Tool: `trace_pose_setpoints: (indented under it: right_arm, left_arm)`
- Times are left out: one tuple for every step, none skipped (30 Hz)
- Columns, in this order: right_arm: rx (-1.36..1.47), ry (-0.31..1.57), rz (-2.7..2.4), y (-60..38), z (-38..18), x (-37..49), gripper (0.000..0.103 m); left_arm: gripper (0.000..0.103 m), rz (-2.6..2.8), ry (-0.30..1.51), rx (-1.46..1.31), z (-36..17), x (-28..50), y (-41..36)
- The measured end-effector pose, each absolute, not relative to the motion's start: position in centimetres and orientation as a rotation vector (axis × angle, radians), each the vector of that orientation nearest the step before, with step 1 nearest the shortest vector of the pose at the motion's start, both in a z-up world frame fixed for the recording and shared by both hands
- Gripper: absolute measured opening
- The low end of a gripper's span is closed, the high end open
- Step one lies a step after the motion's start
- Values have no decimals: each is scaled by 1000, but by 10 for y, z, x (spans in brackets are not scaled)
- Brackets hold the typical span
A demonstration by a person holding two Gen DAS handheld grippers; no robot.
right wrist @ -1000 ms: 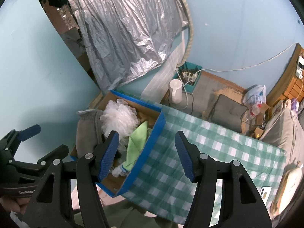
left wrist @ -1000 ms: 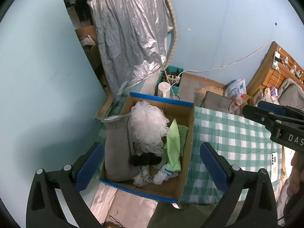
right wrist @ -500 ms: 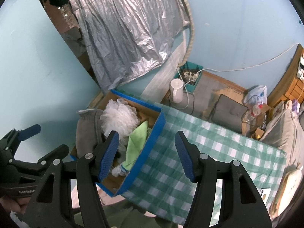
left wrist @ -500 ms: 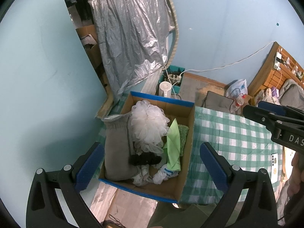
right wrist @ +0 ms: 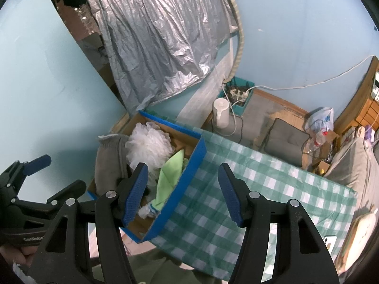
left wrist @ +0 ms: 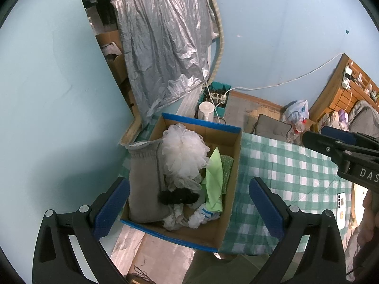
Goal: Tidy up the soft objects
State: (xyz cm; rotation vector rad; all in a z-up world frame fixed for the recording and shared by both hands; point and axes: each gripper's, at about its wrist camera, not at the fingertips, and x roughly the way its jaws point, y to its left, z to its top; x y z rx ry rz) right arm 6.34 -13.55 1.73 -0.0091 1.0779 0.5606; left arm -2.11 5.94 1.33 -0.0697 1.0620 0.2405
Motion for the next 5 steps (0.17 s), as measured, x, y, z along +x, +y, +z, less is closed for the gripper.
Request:
trace_pose_setpoints:
  right_arm:
    - [-9, 1078, 561, -136, 17, 63, 60]
    - [-9, 1078, 560, -136, 17, 63, 60]
    - [-9, 1078, 560, -136, 17, 63, 60]
    - [-8, 1078, 561, -136, 17, 63, 60]
    - [-9, 1077, 560, -136, 17, 63, 60]
  left_arm:
    - [102, 240, 1062, -68, 13, -21, 59]
    - [102, 241, 1064, -66, 13, -20, 60]
    - [101, 241, 1065, -66, 13, -21, 60]
    - [101, 239, 1066, -67, 13, -21, 60]
    - [101, 239, 1067, -69, 13, -21, 59]
